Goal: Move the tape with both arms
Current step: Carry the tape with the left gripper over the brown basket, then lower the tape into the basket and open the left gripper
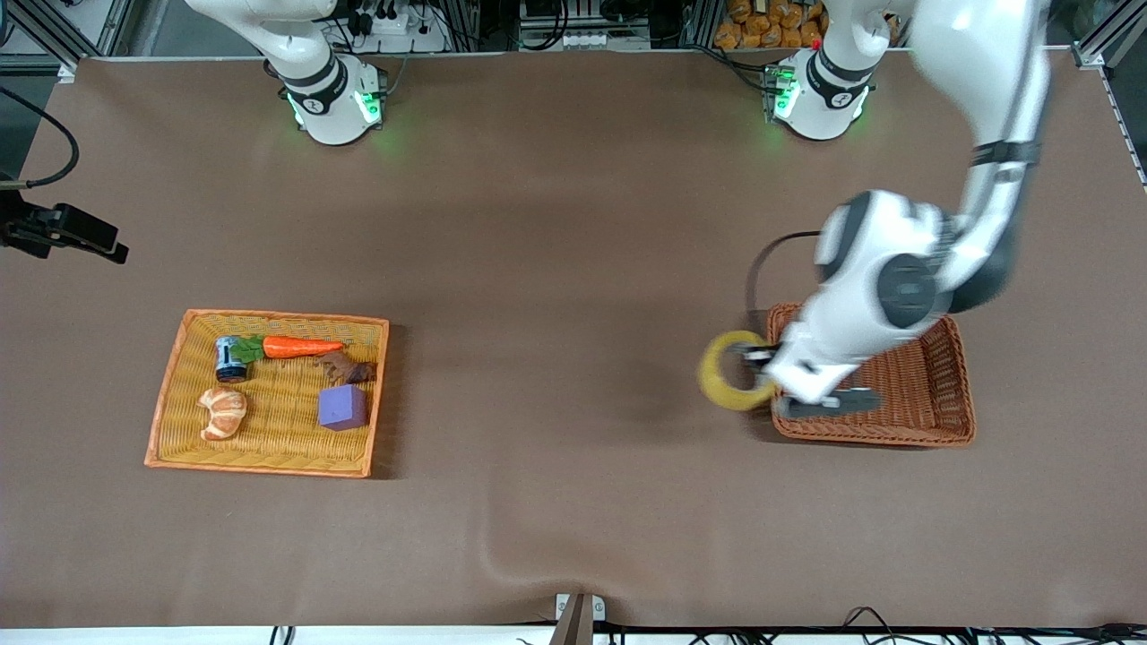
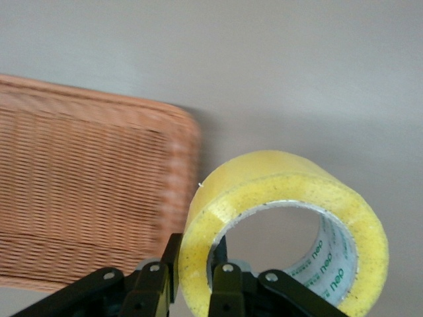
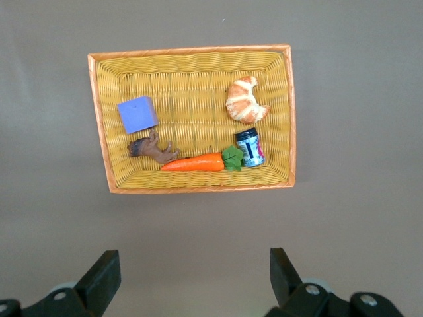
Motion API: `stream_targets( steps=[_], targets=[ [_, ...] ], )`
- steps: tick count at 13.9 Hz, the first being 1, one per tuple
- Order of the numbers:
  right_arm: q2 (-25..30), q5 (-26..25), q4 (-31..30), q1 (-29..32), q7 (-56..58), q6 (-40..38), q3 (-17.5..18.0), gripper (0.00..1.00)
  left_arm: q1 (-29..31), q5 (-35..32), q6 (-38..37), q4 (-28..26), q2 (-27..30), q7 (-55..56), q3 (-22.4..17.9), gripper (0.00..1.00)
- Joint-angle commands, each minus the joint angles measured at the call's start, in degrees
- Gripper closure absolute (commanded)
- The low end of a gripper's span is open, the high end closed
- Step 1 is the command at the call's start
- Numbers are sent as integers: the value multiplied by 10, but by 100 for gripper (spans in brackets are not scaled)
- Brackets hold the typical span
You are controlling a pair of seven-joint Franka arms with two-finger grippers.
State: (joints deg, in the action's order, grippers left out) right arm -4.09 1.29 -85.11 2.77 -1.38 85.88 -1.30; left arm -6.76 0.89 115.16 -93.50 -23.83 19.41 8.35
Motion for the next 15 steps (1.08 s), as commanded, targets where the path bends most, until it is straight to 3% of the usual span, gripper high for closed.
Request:
stream_targets(
  steps=[1,6,9,10,12,13,14,15],
  targets=[
    [-5,15,4,19,11,-5,11,0,77,-2,4,-40,7,-102,10,100],
    [-6,15,3,20,10,-5,11,0,153,-3,17,-113,-2,-202,10,100],
    [-6,21,2,20,10,-5,12,0,163,-41,58,-115,-33,-214,6,100],
    [-6,29,2,20,10,-6,11,0,165,-66,67,-112,-39,-214,7,81],
    [-6,31,2,21,11,-5,11,0,156,-84,72,-86,-50,-214,7,57],
    [-6,31,2,20,11,-5,11,0,155,-85,72,-71,-56,-214,8,24],
    [-6,31,2,20,11,-5,11,0,155,-85,72,-61,-55,-218,10,0],
    [-6,31,2,20,10,-5,11,0,153,-85,71,-50,-52,-236,11,0]
  ],
)
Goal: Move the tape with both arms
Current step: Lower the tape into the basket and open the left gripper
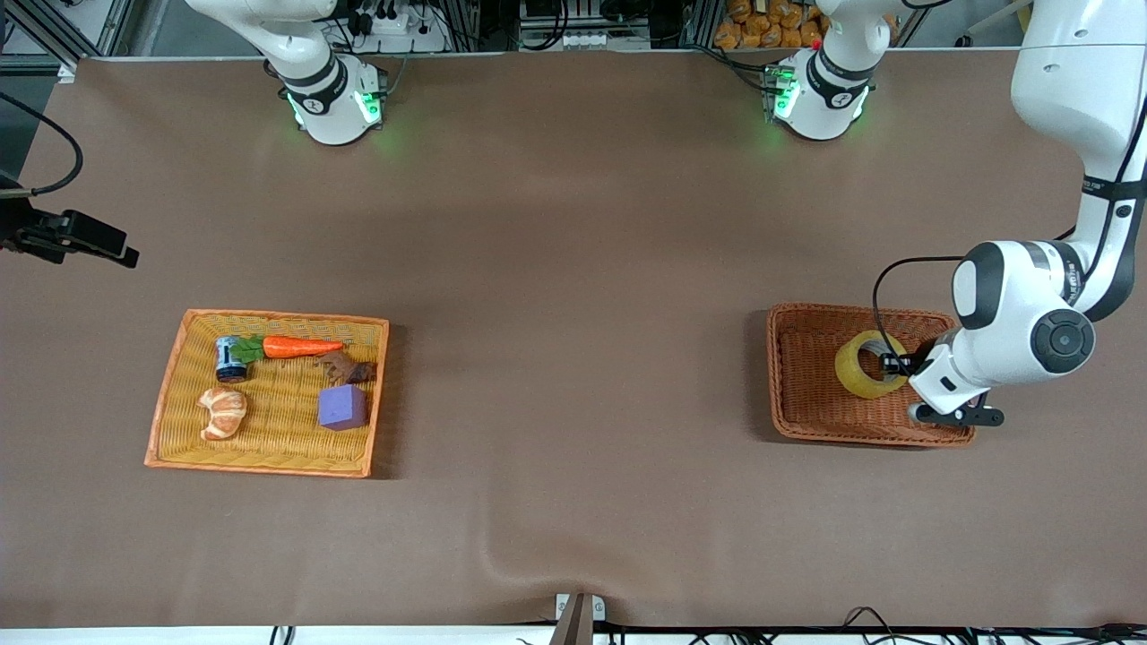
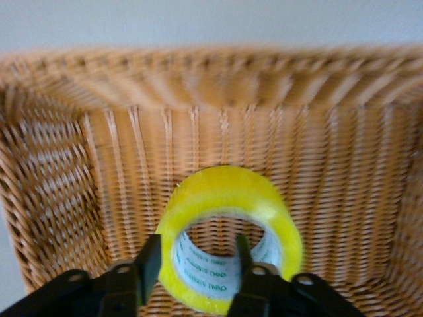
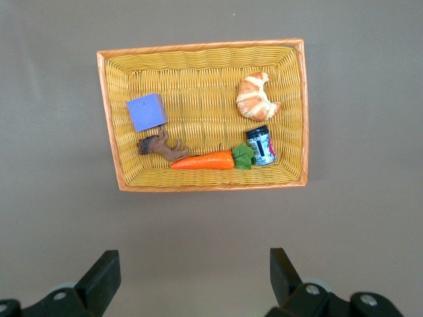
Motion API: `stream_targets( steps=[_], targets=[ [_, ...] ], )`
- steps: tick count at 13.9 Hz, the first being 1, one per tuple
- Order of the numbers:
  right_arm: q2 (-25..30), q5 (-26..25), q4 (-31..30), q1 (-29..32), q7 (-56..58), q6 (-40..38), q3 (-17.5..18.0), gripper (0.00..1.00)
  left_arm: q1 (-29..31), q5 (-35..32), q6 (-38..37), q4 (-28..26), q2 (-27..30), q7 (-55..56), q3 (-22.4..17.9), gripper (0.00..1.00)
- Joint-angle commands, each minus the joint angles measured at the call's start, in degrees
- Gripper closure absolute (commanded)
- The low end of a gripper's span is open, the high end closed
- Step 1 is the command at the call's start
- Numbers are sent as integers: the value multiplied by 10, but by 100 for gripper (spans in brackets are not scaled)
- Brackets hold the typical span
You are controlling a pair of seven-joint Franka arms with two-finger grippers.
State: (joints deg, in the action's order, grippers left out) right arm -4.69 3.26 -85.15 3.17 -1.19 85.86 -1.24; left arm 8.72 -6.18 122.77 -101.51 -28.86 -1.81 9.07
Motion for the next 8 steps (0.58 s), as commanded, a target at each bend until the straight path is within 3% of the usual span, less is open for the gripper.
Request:
stream_targets(
  steps=[1,3,5,8],
  targets=[
    [0,11,2,16,9,-5,12,0,-1,-14,-7,39,5,-49,4,0],
    [1,11,2,16,8,-5,12,0,1,-10,-46,70,40,-59,4,0],
    [0,11,2,15,8,-5,11,0,0,-7,-132,130,61,-59,11,0],
    [0,11,2,16,9,-5,11,0,2,-4,-169,175,104,-52,31,0]
  ],
)
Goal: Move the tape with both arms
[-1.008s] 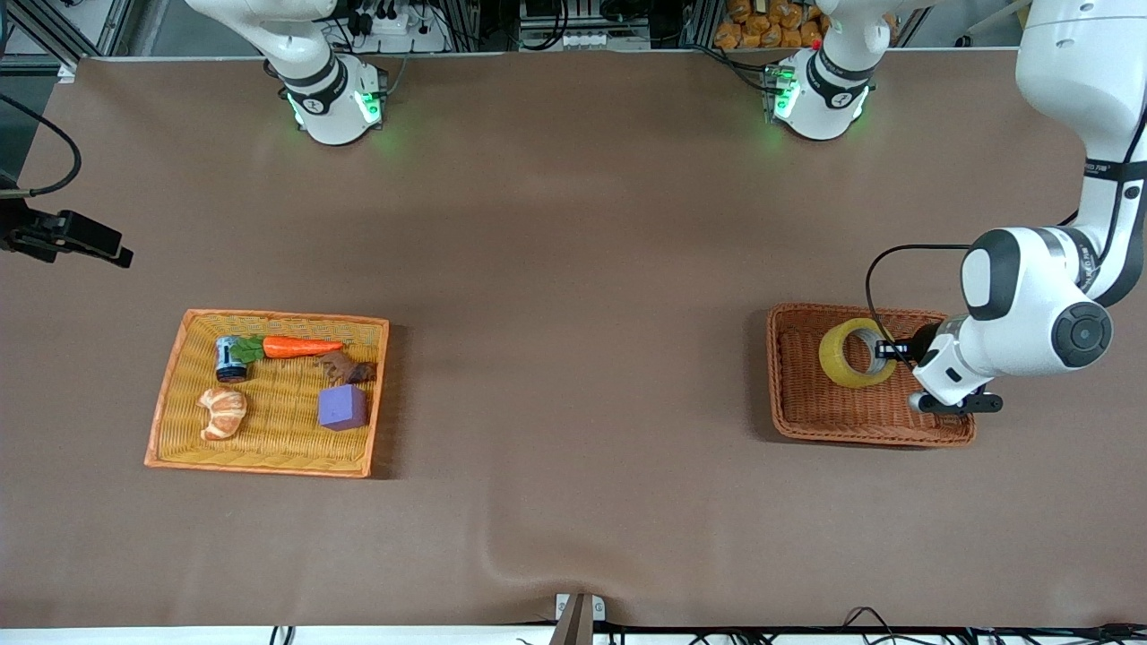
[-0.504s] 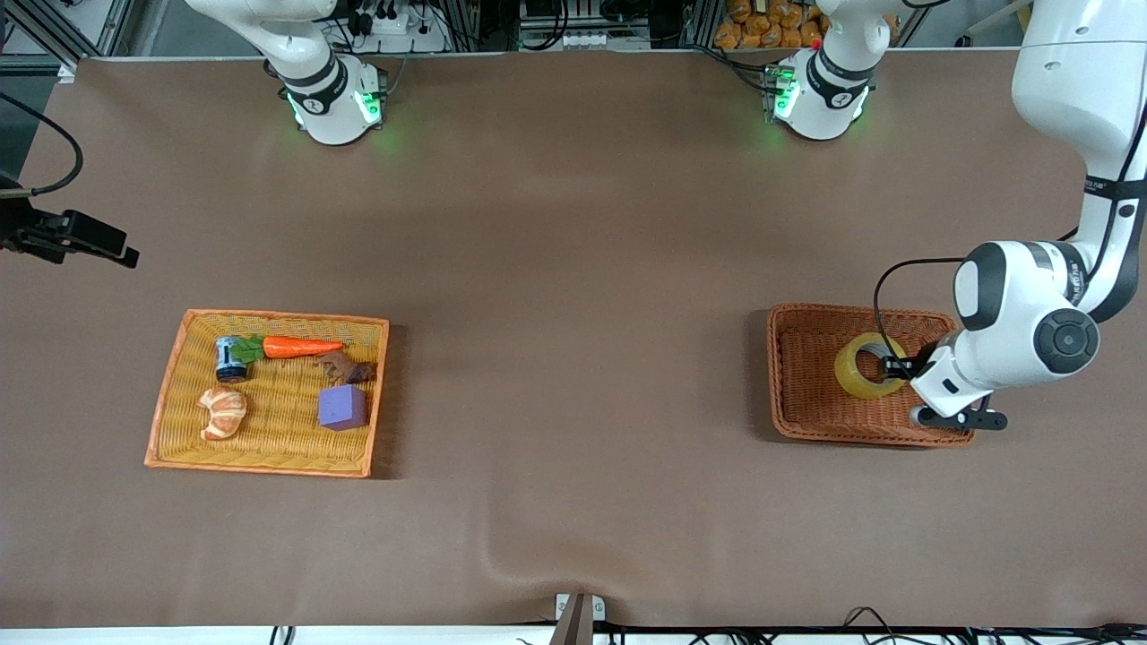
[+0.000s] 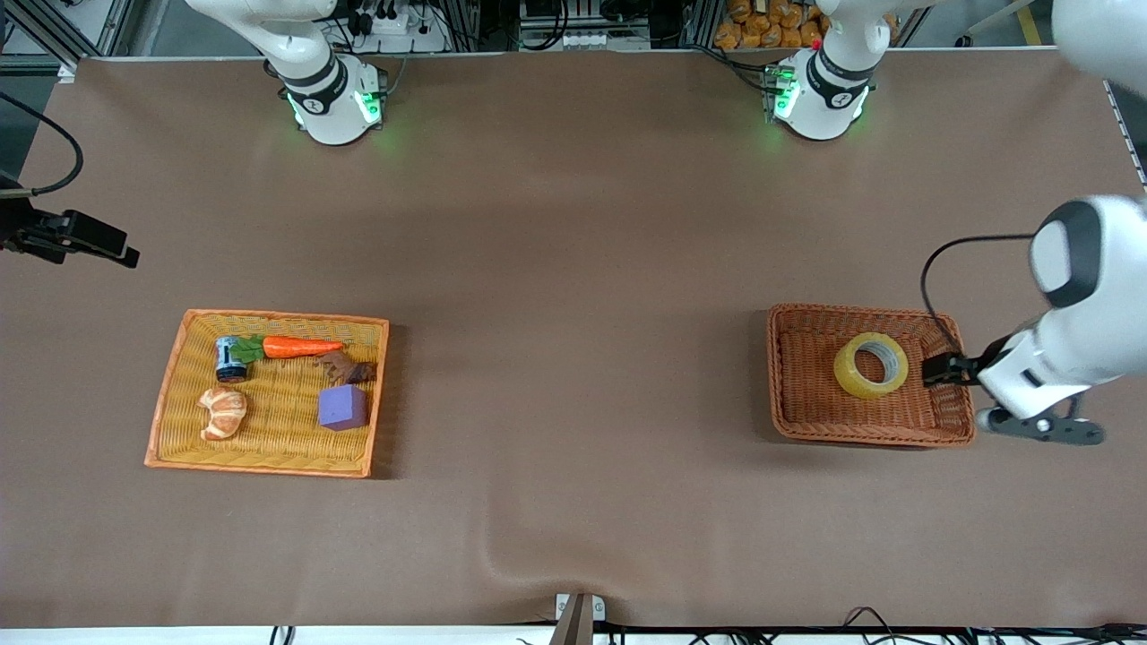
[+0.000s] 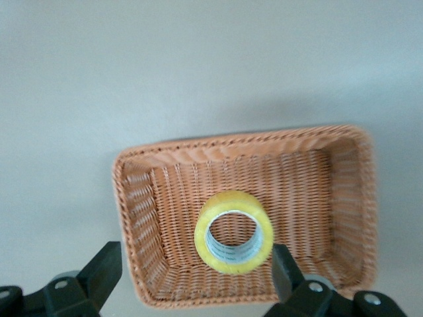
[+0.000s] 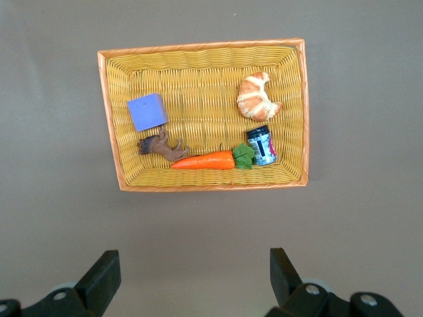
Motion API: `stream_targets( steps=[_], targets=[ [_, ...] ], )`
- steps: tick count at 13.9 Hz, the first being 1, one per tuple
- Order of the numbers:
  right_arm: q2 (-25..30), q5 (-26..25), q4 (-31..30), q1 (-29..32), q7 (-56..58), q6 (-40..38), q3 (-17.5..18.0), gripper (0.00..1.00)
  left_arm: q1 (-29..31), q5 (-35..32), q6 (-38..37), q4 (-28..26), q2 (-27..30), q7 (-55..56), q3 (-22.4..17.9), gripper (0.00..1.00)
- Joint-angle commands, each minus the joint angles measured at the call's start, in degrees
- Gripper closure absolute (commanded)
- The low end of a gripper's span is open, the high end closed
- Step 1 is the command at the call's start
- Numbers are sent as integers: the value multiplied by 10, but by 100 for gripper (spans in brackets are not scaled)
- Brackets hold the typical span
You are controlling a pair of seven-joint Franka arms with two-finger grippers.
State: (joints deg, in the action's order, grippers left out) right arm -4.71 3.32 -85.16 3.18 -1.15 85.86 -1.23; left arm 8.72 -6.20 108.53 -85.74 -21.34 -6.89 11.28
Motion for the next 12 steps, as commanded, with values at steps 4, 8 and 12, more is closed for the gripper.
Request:
stream_targets(
  steps=[4,8,12],
  targets=[
    [-4,10,2,10,9,-4,11,0,2,28,-95,36,91,17,12,0],
    [-7,11,2,13,9,-3,11,0,2,48,-158,38,136,93,11,0],
    [-3,11,3,10,9,-11,11,0,6,47,-206,42,161,94,11,0]
  ],
)
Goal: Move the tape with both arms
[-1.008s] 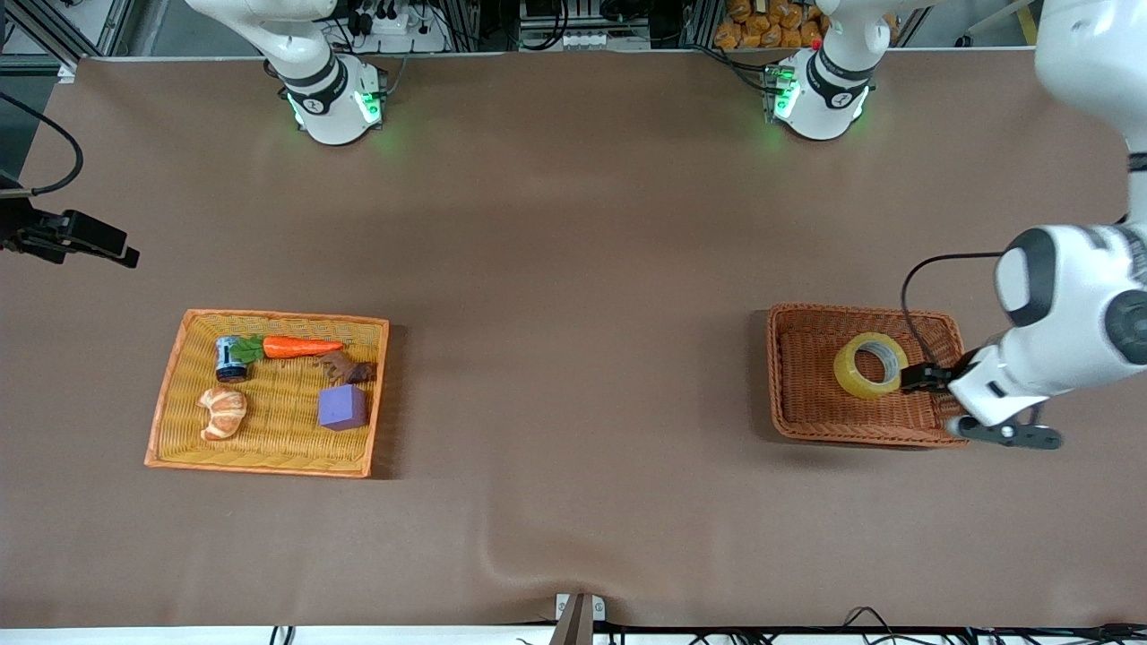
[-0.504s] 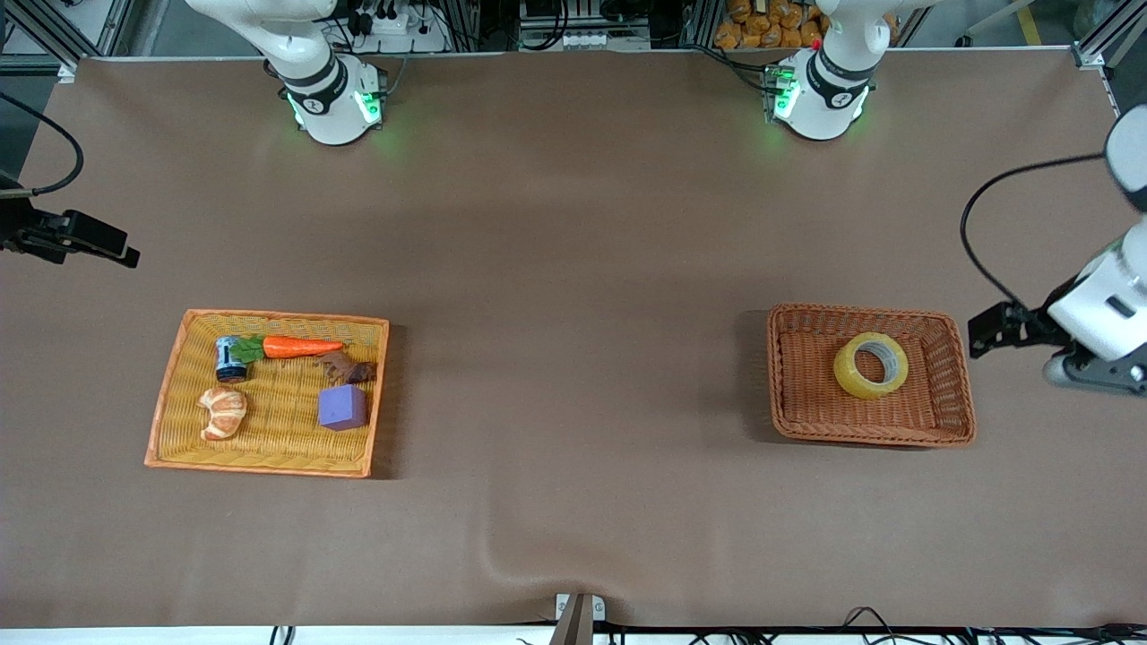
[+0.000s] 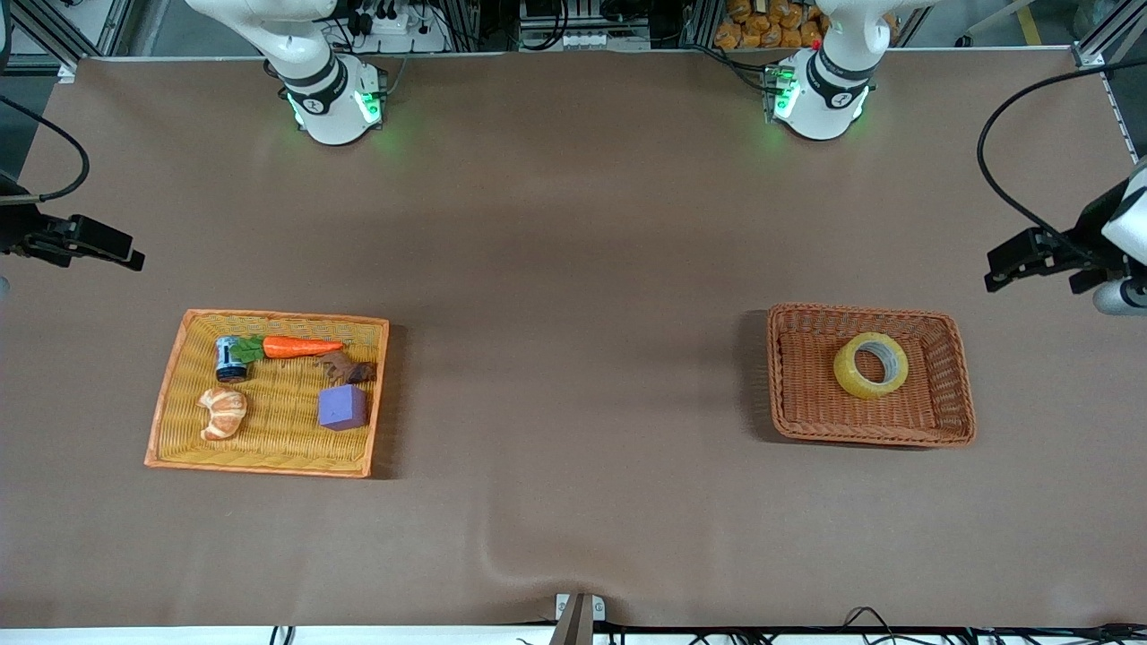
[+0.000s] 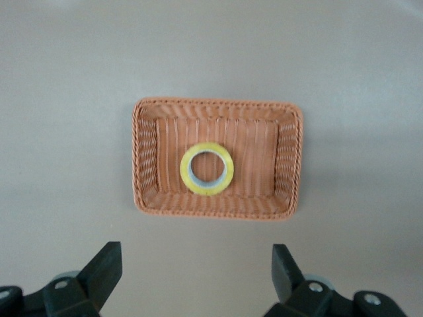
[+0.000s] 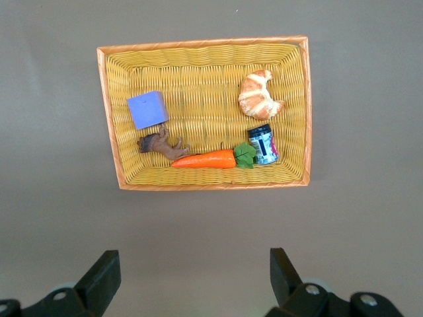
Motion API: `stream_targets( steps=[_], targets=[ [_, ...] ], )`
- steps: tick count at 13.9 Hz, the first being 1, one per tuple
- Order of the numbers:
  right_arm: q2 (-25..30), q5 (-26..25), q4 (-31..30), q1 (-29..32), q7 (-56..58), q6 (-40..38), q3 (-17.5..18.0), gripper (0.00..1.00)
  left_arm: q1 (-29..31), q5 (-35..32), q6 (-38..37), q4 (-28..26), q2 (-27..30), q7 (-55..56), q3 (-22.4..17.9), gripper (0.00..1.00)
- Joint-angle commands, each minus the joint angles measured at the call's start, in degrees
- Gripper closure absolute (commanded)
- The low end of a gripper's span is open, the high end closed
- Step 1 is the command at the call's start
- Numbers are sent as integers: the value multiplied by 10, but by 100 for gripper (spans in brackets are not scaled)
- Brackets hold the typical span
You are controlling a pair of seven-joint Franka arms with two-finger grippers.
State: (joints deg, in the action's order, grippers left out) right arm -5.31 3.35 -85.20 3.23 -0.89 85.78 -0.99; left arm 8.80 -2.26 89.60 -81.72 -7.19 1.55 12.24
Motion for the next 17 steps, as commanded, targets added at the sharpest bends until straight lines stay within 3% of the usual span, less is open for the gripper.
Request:
stream_targets(
  steps=[1,6,11,14,17],
  targets=[
    [3,10,5,9,6,-7,10,0,8,9,-18,1,21,10,2,0],
    [0,12,4,9,7,-4,11,0,3,12,-28,-1,42,7,-6,0],
    [0,13,4,7,7,-3,11,0,-104,11,-50,-34,72,11,-99,0],
    [0,13,5,6,7,-3,12,0,-105,9,-37,-85,98,7,-101,0],
    [0,13,5,6,7,-3,11,0,-106,16,-36,-84,99,14,-108,0]
  ],
)
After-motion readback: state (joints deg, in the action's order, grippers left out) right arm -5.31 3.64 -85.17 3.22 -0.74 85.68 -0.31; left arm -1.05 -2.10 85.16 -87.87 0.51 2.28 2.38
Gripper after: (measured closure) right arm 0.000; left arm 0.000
